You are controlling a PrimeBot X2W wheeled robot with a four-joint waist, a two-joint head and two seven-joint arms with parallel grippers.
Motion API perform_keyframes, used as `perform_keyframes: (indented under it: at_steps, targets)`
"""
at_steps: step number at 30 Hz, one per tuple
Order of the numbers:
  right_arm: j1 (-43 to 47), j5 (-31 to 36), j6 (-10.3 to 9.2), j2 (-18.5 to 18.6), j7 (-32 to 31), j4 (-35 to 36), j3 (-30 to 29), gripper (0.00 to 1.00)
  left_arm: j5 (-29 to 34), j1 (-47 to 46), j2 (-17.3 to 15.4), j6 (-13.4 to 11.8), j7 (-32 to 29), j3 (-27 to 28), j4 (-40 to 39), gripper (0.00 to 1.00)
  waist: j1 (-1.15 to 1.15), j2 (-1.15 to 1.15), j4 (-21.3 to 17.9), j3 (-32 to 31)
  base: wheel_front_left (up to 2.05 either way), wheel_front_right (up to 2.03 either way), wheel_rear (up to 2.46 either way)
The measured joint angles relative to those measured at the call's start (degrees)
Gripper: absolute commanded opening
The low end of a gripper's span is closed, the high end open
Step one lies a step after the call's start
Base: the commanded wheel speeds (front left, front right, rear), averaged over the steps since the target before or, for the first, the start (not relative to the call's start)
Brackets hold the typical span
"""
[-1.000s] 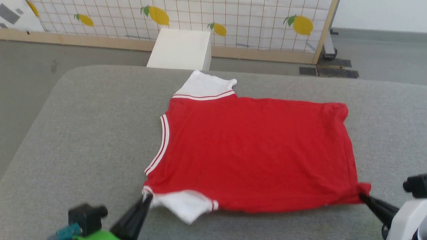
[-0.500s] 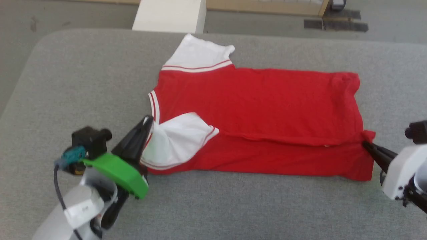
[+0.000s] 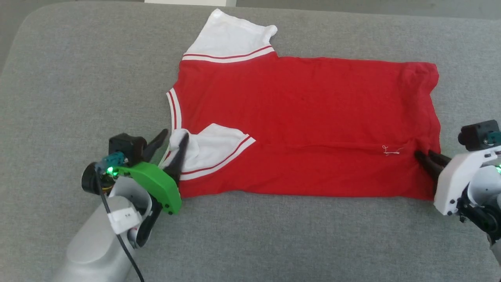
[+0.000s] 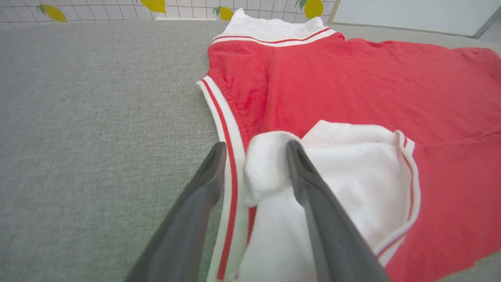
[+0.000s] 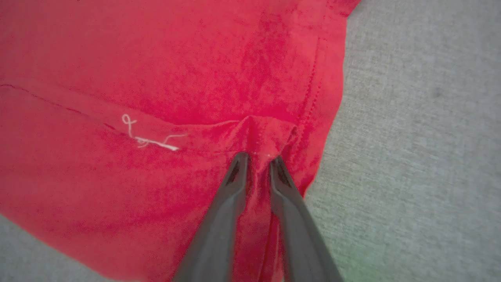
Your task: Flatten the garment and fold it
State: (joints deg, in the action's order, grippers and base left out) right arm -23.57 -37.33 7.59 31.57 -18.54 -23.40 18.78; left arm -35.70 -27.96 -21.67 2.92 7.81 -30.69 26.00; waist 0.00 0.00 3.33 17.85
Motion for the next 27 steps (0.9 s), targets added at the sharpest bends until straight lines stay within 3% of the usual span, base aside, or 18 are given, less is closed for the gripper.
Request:
perform_keyframes:
  at_steps: [8, 12, 17, 23, 27]
  targets:
    - [0.8, 6.5, 0.0, -2.0, 0.3, -2.2, -0.7, 1.0, -1.1, -0.1, 3.9, 0.4, 5.9, 1.6, 5.4, 1.0, 0.0, 0.0, 0.5, -3.6, 0.0, 0.0, 0.0]
    - [4.2, 10.8, 0.0, -4.7, -2.6, -1.2, -5.7, 1.0, -1.5, 2.7, 3.9, 0.1, 6.5, 2.9, 3.4, 1.0, 0.0, 0.0, 0.7, -6.1, 0.0, 0.0, 0.0]
    - [10.7, 17.1, -0.01, -11.1, -8.8, 4.6, -13.9, 1.0, -2.5, 9.5, 3.8, -3.9, 3.8, 3.2, -0.6, 1.0, 0.0, 0.0, 0.9, -9.2, 0.0, 0.0, 0.0]
    - [17.8, 23.9, -0.01, -18.7, -14.3, 16.5, -22.8, 1.0, -3.0, 14.4, 3.0, -12.2, -3.5, 3.7, -6.2, 1.0, 0.0, 0.0, 1.0, -10.1, 0.0, 0.0, 0.0]
    - [20.4, 25.7, -0.01, -22.6, -17.2, 23.5, -24.7, 1.0, -3.0, 15.6, 2.2, -15.2, -7.3, 3.3, -8.9, 1.0, 0.0, 0.0, 0.6, -9.0, 0.0, 0.0, 0.0]
